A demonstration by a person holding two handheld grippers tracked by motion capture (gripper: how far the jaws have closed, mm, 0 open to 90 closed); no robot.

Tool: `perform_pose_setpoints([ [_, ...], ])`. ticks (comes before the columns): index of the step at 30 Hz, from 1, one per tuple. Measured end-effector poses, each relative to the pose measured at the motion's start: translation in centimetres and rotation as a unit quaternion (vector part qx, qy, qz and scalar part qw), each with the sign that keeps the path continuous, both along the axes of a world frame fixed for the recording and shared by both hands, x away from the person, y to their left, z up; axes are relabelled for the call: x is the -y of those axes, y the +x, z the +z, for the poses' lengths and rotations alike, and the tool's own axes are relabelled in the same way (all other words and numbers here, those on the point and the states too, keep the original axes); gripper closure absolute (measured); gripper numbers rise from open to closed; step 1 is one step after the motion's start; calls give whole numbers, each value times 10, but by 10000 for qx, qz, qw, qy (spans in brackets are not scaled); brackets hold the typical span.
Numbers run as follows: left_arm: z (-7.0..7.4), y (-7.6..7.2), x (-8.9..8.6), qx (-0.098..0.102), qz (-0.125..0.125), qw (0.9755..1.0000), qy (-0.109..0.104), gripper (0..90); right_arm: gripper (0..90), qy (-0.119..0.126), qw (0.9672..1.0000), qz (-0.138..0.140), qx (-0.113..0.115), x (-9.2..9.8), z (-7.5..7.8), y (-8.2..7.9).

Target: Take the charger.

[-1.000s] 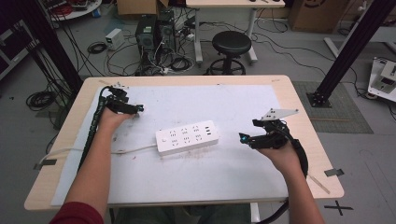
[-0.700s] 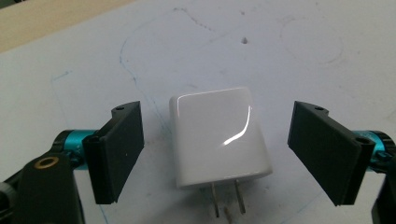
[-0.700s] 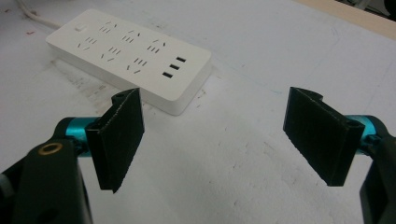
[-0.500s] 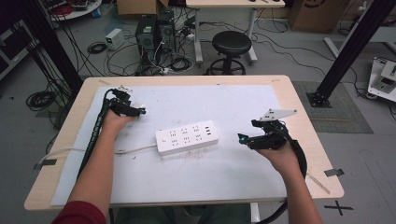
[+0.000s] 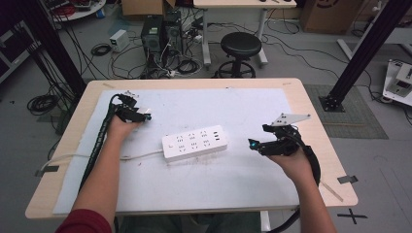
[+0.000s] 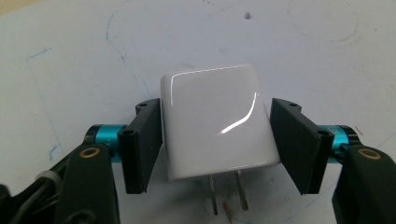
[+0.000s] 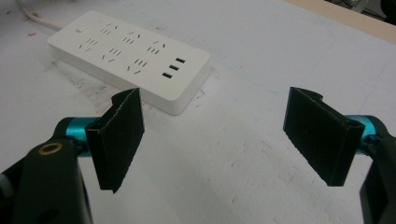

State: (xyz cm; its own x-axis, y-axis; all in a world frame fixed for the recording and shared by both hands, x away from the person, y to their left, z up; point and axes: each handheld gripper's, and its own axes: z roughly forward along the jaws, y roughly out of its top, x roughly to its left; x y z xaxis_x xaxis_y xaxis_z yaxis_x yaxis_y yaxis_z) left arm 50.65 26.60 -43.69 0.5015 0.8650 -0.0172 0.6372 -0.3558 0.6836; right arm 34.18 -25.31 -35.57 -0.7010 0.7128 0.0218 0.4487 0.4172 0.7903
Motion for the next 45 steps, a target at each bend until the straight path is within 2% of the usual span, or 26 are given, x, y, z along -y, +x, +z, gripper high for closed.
perform_pose_setpoints([
  [6, 0, 0, -1, -17, 13, 10000, 8, 391, 211, -7, 10000, -9, -17, 0, -1, 0],
  [7, 0, 0, -1, -11, 1, 10000, 24, 423, 211, 4, 10000, -18, -21, 1, -1, 1],
  [15, 1, 0, -1, -18, -39, 10000, 65, 424, 211, 1, 10000, -4, -19, 1, -3, 1],
  [16, 5, -3, -1, 30, -111, 9998, 135, 424, 211, 1, 10000, -4, -19, 1, -3, 1],
  [22, 20, -11, -3, 167, -311, 9993, 103, 425, 211, 9, 10000, -16, 12, 1, -1, 1],
  [26, 41, -27, -5, 314, -562, 9979, 40, 425, 211, 25, 10000, -16, 29, 0, 1, -1],
  [28, 49, -34, -5, 414, -635, 9971, 34, 425, 211, 30, 10000, -12, 27, -1, 1, -2],
  [31, 61, -47, -8, 497, -715, 9962, -90, 425, 211, 57, 10000, 16, 49, -1, 1, -5],
  [33, 61, -47, -8, 497, -715, 9962, -90, 425, 211, 60, 9999, 30, 78, -1, 1, -5],
  [35, 79, -72, -11, 634, -789, 9947, -159, 425, 211, 88, 9999, 74, 124, -1, 3, -9],
  [36, 79, -72, -11, 634, -789, 9947, -159, 425, 211, 86, 9999, 67, 120, -1, 3, -10],
  [38, 86, -85, -11, 729, -850, 9936, -131, 425, 211, 97, 9998, 87, 130, -1, 4, -11],
  [39, 92, -100, -11, 800, -965, 9920, -124, 425, 211, 96, 9997, 143, 170, -2, 6, -12],
  [40, 92, -100, -11, 800, -965, 9920, -124, 425, 211, 96, 9997, 143, 170, -2, 6, -12],
  [44, 101, -127, -10, 953, -1155, 9886, -135, 425, 211, 70, 9997, 175, 185, -2, 10, -15],
  [45, 101, -127, -10, 953, -1155, 9886, -135, 425, 211, 70, 9997, 175, 185, -2, 10, -15],
])
